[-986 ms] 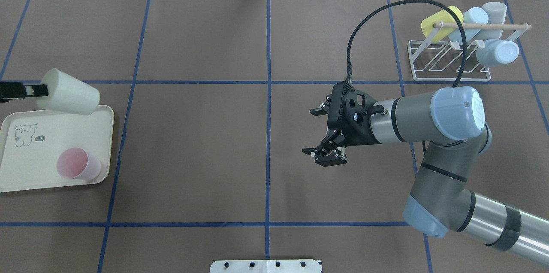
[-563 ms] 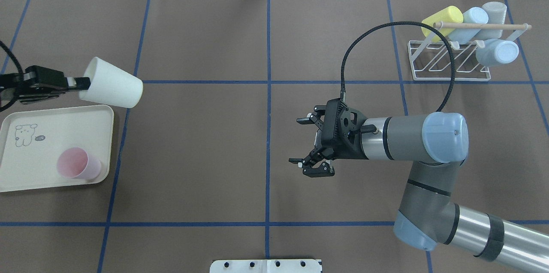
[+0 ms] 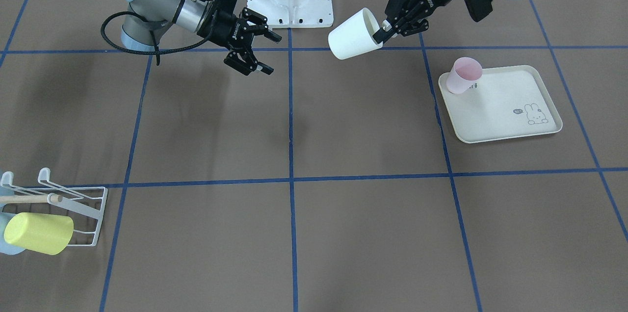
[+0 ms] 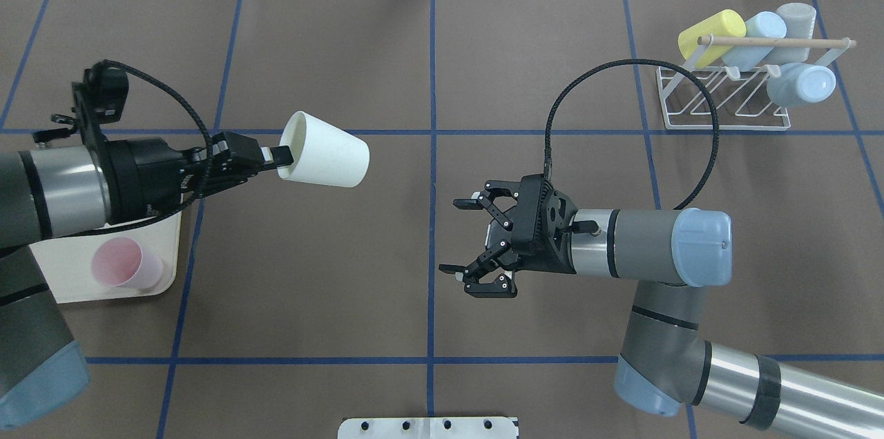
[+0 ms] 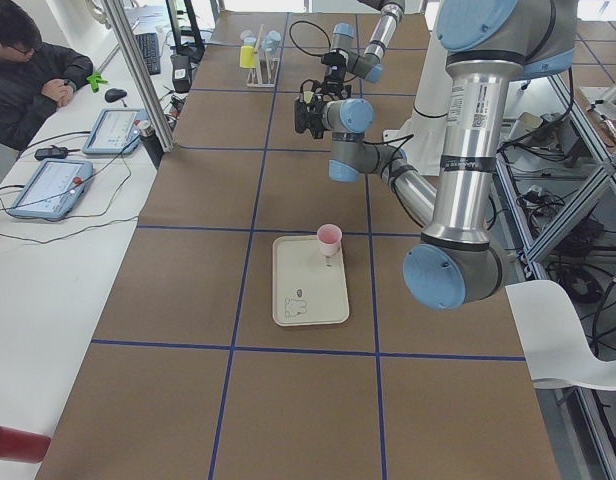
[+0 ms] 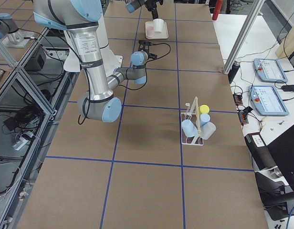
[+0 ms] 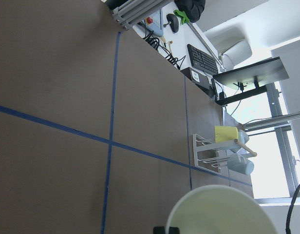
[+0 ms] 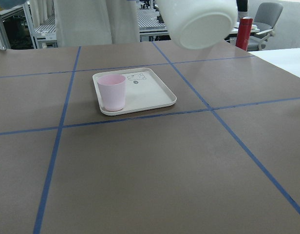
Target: Transfer IKEA cup to right arm and place on rack
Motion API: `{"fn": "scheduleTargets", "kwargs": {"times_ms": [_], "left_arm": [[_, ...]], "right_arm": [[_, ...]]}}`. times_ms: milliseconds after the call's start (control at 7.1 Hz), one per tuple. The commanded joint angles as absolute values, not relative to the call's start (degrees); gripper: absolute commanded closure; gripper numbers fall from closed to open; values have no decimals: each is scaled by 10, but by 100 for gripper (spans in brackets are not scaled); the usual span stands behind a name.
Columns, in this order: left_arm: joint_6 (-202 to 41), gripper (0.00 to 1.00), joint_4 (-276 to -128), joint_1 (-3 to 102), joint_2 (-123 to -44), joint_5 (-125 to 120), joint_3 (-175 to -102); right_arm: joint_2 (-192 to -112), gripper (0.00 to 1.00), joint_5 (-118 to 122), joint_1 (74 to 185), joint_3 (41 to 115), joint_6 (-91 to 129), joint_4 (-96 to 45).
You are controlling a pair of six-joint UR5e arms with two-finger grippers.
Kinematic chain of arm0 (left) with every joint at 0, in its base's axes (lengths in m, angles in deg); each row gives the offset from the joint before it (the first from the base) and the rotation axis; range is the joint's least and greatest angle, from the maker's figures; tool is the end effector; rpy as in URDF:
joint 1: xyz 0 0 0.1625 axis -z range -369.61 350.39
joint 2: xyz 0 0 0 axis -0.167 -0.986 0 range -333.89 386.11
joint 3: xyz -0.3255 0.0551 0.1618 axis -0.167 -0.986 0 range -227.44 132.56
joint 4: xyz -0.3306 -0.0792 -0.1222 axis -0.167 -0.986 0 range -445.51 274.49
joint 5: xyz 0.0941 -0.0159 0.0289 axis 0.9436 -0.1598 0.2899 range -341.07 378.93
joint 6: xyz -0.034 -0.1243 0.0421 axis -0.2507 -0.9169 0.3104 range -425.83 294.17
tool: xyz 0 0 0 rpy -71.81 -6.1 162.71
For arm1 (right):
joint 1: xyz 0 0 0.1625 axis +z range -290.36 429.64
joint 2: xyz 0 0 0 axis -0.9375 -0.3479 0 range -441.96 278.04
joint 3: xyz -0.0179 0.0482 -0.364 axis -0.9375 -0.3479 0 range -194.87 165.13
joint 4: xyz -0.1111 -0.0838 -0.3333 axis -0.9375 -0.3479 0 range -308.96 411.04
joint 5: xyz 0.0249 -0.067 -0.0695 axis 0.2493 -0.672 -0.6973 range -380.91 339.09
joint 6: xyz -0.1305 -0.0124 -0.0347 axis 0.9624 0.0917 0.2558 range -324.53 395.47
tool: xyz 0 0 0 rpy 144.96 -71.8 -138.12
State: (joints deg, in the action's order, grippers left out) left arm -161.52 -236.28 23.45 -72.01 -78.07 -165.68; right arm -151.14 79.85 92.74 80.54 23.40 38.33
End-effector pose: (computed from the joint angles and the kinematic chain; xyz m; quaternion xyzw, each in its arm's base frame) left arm 0.3080 -0.3398 0.2119 0.1378 0.7365 -0.1761 0.6384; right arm -0.4525 -0.3104 0.2297 0.5666 -0.5420 -0.3490 0.5131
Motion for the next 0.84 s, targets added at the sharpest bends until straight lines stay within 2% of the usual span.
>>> {"fn": "scheduleTargets", "kwargs": {"times_ms": [0,141,704], "left_arm": [[-1629,100,-2346,185,-764,-730,-1634],[-1629,100,-2327,170,-786,-721,-1624],[-1626,100,-2320,137,-788,-720,-1624]], "right_arm": [[-1496,2,769,910,806,218,385],[-1494,2,767,907,807,218,385],[-1494,1,765,907,812,218,385]]}}
